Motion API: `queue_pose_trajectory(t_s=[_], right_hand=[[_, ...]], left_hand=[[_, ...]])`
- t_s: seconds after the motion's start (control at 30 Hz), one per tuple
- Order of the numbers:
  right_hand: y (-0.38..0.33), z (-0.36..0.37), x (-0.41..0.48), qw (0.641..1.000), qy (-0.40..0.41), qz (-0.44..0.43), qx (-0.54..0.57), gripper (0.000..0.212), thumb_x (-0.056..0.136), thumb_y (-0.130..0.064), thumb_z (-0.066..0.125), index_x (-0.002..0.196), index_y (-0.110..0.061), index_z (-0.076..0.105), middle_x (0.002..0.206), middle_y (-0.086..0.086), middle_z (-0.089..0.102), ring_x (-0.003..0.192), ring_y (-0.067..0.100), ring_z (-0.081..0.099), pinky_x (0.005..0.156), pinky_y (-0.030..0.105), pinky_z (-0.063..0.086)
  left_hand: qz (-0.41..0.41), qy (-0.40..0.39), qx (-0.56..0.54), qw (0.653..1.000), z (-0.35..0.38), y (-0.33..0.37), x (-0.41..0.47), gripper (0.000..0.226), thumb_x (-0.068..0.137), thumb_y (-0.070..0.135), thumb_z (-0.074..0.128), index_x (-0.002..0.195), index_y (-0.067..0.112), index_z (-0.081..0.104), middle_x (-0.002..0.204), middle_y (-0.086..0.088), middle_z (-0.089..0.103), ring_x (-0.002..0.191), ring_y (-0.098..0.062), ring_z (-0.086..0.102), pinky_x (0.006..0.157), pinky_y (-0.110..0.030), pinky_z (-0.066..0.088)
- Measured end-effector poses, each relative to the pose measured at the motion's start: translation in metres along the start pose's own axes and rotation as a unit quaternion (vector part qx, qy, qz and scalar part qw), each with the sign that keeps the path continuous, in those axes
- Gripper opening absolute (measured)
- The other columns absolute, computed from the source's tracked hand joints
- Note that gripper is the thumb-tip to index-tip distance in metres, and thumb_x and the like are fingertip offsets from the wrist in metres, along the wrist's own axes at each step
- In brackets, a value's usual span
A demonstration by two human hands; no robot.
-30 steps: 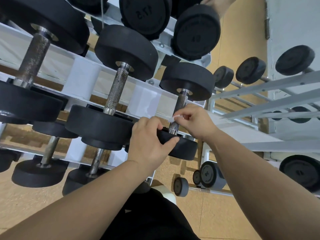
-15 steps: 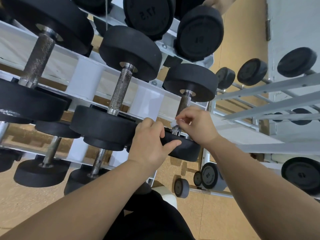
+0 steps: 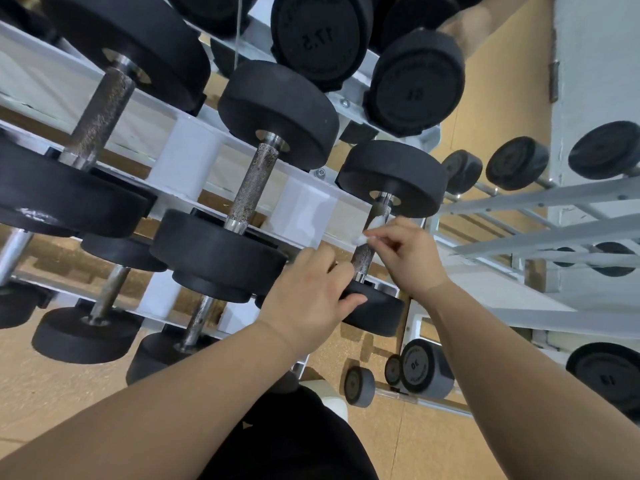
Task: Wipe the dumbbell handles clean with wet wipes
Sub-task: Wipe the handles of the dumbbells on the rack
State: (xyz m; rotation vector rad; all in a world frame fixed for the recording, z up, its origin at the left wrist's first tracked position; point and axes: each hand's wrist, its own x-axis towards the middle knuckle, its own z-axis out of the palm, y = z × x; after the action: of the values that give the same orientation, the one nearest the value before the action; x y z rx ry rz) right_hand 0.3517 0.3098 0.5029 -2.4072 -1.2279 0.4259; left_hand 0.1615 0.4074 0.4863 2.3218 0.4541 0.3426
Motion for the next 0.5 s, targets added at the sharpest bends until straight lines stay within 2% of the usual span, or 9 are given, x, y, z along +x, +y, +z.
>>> queue_pose_trajectory(t_s=[0.1,0.17,0.27,0.33,0.43,0.5], right_hand=[[-0.001,-0.002,-0.002,0.996,-0.068,-0.058,-0.026,0.013,0.093,-0.017,0.070,0.102,-0.016,0.078,0.090,-0.004,0.067,0.082,0.005,0.060,0.077,0.021,0.051],[-0.001,-0.001,0.008,0.995,-0.028,-0.075,-0.057,0.013,0.093,-0.015,0.069,0.102,-0.013,0.078,0.091,-0.003,0.069,0.082,0.007,0.060,0.078,0.024,0.051],[-0.002,0.001,0.031,0.994,0.051,-0.030,-0.092,0.014,0.093,-0.015,0.067,0.102,-0.013,0.078,0.090,0.001,0.068,0.085,0.013,0.059,0.079,0.024,0.046],[-0.003,0.002,0.033,0.995,0.061,-0.004,-0.082,0.014,0.093,-0.015,0.067,0.101,-0.014,0.078,0.087,-0.003,0.063,0.083,0.013,0.058,0.077,0.023,0.043],[-0.004,-0.002,0.014,0.999,-0.028,0.001,-0.041,0.012,0.093,-0.019,0.068,0.101,-0.018,0.078,0.074,-0.012,0.056,0.070,0.004,0.053,0.069,0.020,0.042],[-0.003,-0.005,0.002,0.995,-0.094,0.001,-0.016,0.012,0.094,-0.022,0.069,0.101,-0.022,0.078,0.068,-0.016,0.055,0.066,0.003,0.053,0.065,0.023,0.046]], left_hand=[[-0.019,0.001,-0.021,1.000,0.000,0.000,0.000,0.031,0.086,0.051,0.058,0.083,0.023,0.045,0.091,-0.002,0.046,0.086,-0.024,0.048,0.064,-0.043,0.054],[-0.034,-0.011,-0.034,0.999,-0.002,0.000,0.001,0.035,0.084,0.053,0.059,0.082,0.025,0.038,0.091,0.001,0.044,0.088,-0.021,0.045,0.068,-0.039,0.052],[-0.061,-0.030,-0.075,0.995,-0.002,-0.003,0.002,0.040,0.082,0.057,0.062,0.078,0.021,0.044,0.092,0.002,0.045,0.090,-0.020,0.044,0.076,-0.035,0.047],[-0.098,-0.046,-0.127,0.986,-0.001,-0.007,0.003,0.040,0.079,0.055,0.070,0.077,0.021,0.048,0.093,0.004,0.046,0.092,-0.018,0.045,0.080,-0.030,0.043],[-0.131,-0.062,-0.174,0.974,-0.001,-0.009,0.005,0.039,0.077,0.051,0.078,0.077,0.023,0.050,0.095,0.006,0.046,0.093,-0.015,0.048,0.082,-0.025,0.042],[-0.148,-0.071,-0.195,0.967,-0.002,-0.009,0.006,0.038,0.076,0.049,0.080,0.076,0.024,0.050,0.095,0.006,0.048,0.094,-0.014,0.048,0.083,-0.024,0.041]])
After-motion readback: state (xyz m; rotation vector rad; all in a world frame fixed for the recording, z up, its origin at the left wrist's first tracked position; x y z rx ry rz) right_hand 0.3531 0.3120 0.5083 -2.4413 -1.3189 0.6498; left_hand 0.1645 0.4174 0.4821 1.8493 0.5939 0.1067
